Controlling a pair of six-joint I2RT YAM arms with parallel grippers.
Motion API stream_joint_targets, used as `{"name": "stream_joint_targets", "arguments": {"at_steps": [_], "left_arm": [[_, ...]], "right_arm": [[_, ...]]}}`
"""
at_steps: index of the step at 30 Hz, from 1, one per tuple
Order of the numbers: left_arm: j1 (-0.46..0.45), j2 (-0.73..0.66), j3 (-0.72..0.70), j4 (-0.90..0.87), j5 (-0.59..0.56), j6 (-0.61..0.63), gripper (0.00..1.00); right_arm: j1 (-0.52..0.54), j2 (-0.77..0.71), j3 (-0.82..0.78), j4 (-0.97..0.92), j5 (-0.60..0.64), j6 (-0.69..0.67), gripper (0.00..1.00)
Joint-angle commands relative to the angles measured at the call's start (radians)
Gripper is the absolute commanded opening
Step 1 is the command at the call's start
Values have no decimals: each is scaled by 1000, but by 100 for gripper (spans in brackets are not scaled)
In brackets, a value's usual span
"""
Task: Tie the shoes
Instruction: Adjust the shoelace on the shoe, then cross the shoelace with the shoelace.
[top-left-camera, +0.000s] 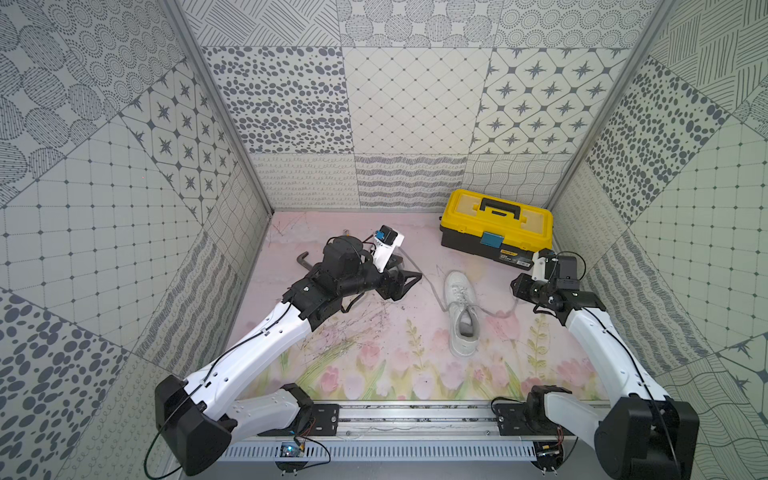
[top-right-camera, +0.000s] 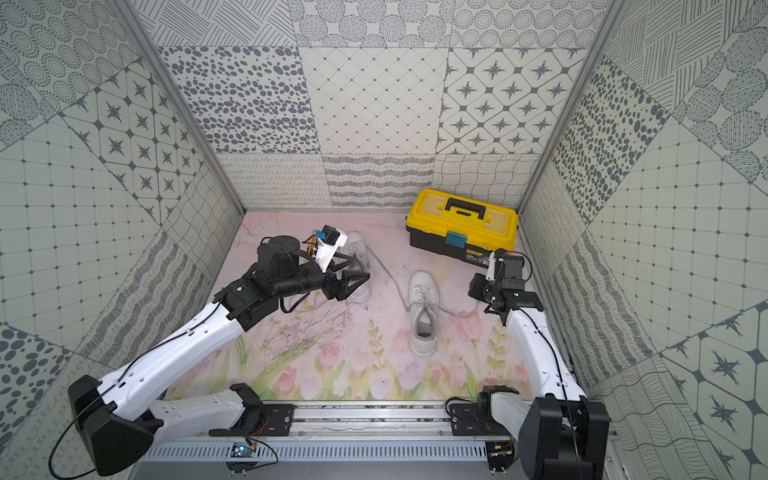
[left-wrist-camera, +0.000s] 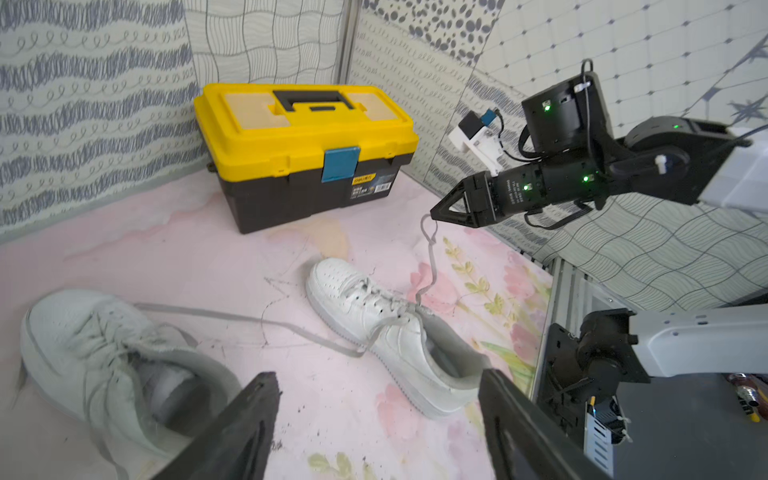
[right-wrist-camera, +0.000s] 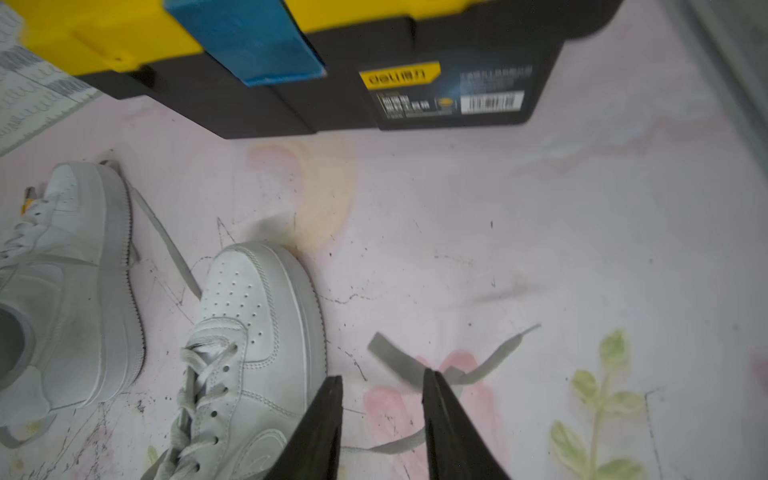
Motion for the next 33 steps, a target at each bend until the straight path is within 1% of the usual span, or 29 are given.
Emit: {"name": "stream_joint_targets", "arguments": {"at_steps": [1, 3, 4, 6, 7, 9, 10, 12, 15, 18, 25, 27, 33], "left_arm": [[-3, -35, -98, 5, -154, -41, 81], [-2, -46, -124, -5, -180, -54, 82], [-3, -53, -135, -4, -193, -62, 82], [-3, -79, -167, 20, -229, -79, 83], [-1, -91, -182, 33, -249, -90, 83], [-2, -116, -212, 66, -294, -111, 84], [-2, -126, -223, 76, -310, -122, 84], [-1, -143, -243, 96, -341, -145, 84], [0, -158, -261, 89, -364, -170, 84], [-1, -175, -278, 67, -388, -185, 84], [-2, -208, -317, 59, -413, -216, 84], [-1, -207, -320, 57, -412, -219, 84], [-2, -208, -321, 43, -417, -224, 84]], "right_arm": [[1, 12, 37, -24, 47, -5, 58], [16, -3, 89, -76, 100, -31, 69], [24, -13, 112, -97, 113, -38, 72], [65, -30, 164, -123, 89, -65, 75], [101, -31, 186, -127, 93, -66, 76], [229, -2, 235, -116, 121, -78, 81], [283, 29, 261, -111, 137, -79, 82], [379, 132, 321, -87, 137, -77, 82], [478, 308, 422, -53, 129, -84, 79], [547, 476, 536, -37, 144, -110, 78], [580, 782, 749, -24, 114, -118, 73], [587, 851, 807, -25, 113, -118, 70], [611, 1008, 935, -35, 124, -119, 67]]}}
